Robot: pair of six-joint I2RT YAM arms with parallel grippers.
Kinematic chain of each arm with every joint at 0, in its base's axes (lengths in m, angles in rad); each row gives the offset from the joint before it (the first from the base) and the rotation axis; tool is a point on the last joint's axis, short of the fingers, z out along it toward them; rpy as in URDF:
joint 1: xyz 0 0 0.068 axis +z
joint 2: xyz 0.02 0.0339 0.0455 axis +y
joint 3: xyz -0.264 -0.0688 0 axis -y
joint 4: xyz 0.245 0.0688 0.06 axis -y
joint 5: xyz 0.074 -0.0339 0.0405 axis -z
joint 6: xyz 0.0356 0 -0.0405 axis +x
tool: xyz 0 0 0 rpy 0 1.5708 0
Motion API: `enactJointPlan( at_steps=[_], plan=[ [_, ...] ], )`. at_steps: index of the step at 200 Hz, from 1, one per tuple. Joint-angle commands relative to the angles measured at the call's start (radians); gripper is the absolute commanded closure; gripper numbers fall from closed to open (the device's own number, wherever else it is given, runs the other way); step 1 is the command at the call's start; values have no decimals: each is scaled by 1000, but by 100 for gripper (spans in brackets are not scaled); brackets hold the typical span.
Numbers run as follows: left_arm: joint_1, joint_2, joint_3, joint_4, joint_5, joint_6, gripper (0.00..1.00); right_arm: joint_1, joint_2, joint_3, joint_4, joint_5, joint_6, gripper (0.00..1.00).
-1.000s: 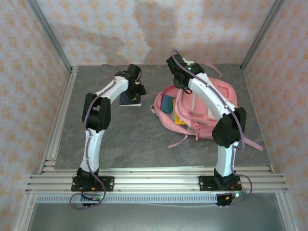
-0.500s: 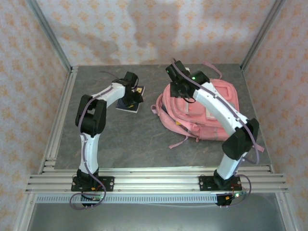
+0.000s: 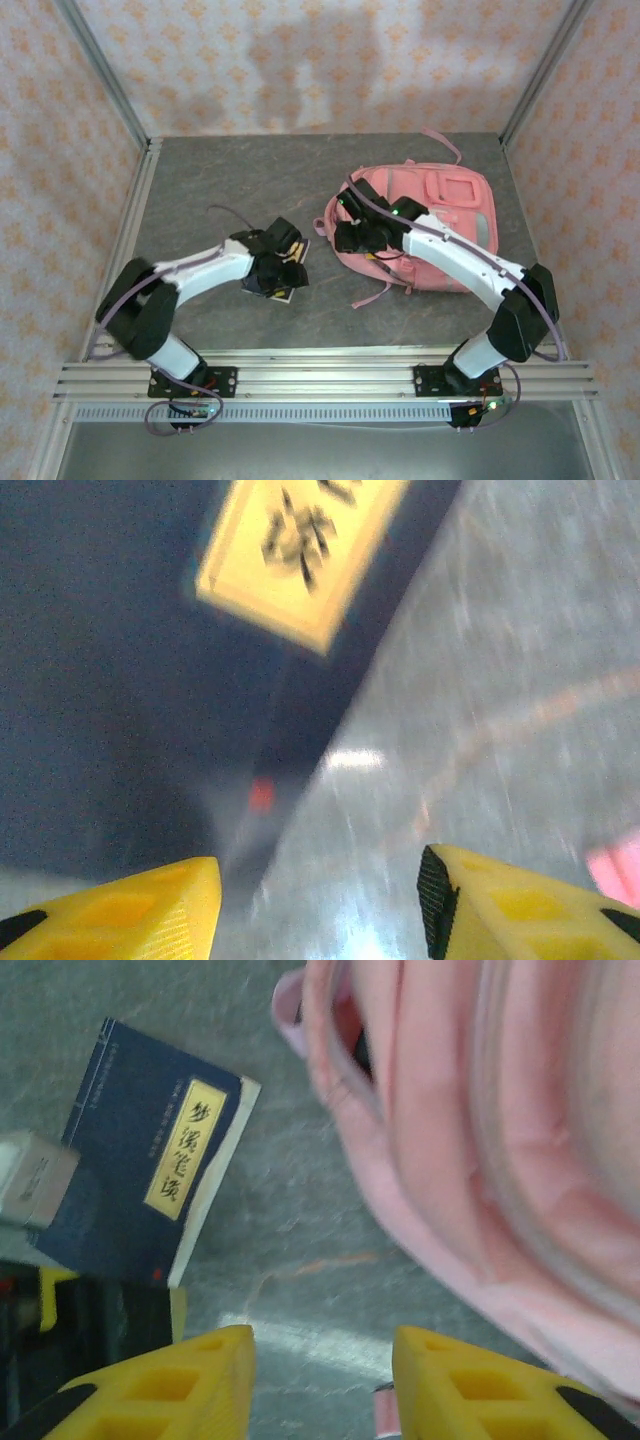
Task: Pack the student bag
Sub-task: Move the book to the center of the table, then pick up the book from the center of the table.
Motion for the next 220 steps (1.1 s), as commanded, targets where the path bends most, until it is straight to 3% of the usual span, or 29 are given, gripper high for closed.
enactJointPlan(
  at_steps=[1,15,30,51,65,80,103,126,161,220],
  plan=[
    [14,-225,-9,-67,-71,-131,39,11,-44,-54,87,-65,69,67],
    [43,-325,8,-140,-133,-119,34,25,-33,-71,87,-69,93,73],
    [128,-361,17,-204,-125,-79,31,51,-8,-61,74,-50,109,75],
    [272,-314,42,-300,-106,24,31,81,65,-23,81,-36,155,74],
    [316,-256,81,-331,-124,99,30,81,155,31,87,-64,210,71],
    [313,-197,132,-348,-154,134,30,81,259,107,56,-60,267,66],
    [311,-145,149,-257,-84,138,30,83,359,201,33,-43,323,65],
    [323,-94,162,-244,-133,157,29,84,401,256,-24,-32,294,65],
    [340,38,185,-172,-172,194,29,71,451,240,2,-140,229,65],
    [369,298,253,-145,-112,248,32,56,514,223,123,-245,236,60]
  ],
)
